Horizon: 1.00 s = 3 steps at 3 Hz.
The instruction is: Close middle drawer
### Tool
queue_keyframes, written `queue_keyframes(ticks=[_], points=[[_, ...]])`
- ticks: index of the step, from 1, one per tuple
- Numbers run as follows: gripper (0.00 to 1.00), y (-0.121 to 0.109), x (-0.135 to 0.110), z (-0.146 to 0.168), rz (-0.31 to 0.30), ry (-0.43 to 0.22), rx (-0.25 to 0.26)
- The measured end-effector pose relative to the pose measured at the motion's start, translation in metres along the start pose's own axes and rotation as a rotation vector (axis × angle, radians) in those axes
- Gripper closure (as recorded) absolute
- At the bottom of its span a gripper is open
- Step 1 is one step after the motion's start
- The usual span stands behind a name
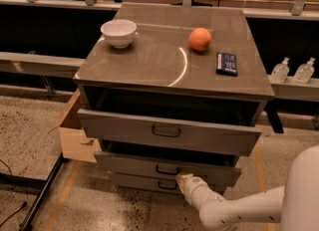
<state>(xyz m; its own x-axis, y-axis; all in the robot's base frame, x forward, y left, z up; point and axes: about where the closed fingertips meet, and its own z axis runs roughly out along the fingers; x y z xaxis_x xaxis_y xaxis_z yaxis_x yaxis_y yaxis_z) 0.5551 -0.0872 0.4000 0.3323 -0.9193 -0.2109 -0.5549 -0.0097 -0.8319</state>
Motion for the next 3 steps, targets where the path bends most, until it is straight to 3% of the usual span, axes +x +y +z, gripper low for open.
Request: queue_keyframes(ticks=[3], points=[[1.00, -0.016, -0.006, 0.028, -0.026, -0.042, 0.043]])
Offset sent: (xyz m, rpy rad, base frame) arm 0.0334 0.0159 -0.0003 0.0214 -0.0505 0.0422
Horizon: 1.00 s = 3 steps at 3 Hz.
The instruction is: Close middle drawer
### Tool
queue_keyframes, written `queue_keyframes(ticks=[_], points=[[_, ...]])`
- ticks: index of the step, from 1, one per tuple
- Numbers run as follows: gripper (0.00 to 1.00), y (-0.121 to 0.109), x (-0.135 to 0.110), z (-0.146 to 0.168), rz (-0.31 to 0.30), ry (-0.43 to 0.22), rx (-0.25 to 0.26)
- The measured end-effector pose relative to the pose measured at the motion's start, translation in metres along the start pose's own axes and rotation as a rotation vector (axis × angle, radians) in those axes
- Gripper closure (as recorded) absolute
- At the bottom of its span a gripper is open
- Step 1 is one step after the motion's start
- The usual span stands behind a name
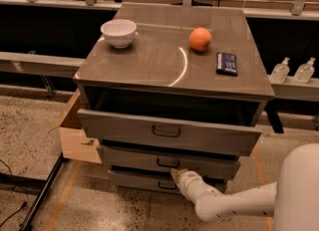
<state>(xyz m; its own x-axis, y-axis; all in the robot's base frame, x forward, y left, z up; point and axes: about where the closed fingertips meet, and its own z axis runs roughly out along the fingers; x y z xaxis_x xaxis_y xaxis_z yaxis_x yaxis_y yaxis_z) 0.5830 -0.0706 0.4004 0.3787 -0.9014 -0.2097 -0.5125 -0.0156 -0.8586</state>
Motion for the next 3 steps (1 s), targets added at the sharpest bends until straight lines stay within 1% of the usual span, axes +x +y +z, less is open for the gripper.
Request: queue_keyframes(ticks=[1, 2, 3], points=[[1.00, -0.001, -0.003, 0.007, -0.018, -0.017, -0.006], [1.00, 0.010, 0.007, -0.021, -0.005, 0.000, -0.058], [1.00, 0.027, 0.016, -0.084, 0.008, 0.051, -0.133]])
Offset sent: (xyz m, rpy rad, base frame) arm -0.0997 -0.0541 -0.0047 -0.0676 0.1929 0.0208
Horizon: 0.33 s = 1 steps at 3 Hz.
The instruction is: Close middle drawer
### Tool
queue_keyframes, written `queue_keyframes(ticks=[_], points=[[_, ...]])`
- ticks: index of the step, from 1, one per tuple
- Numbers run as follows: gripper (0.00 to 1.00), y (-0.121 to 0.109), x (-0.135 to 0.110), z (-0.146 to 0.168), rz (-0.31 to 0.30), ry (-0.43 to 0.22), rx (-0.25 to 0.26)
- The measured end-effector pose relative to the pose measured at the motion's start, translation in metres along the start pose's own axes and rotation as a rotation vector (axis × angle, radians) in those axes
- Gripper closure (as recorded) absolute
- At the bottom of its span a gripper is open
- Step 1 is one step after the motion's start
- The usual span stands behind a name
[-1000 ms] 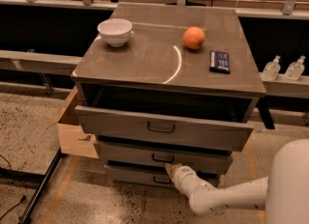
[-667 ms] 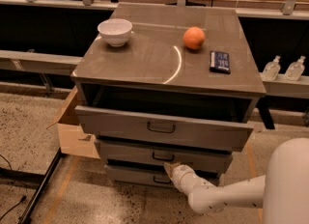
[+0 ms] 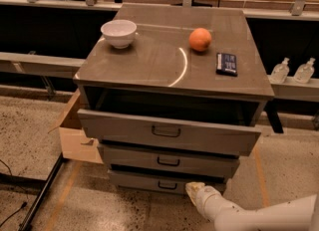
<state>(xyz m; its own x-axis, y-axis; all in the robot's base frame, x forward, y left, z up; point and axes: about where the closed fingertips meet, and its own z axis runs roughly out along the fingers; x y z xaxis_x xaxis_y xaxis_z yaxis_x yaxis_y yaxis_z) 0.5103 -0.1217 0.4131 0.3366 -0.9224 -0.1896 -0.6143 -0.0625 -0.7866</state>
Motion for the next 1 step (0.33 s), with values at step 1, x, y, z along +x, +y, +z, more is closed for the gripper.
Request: queue_keyframes(ticks=[1], points=[[0.81, 0.0240, -0.0089, -0.0221, 0.000, -0.006, -0.055]])
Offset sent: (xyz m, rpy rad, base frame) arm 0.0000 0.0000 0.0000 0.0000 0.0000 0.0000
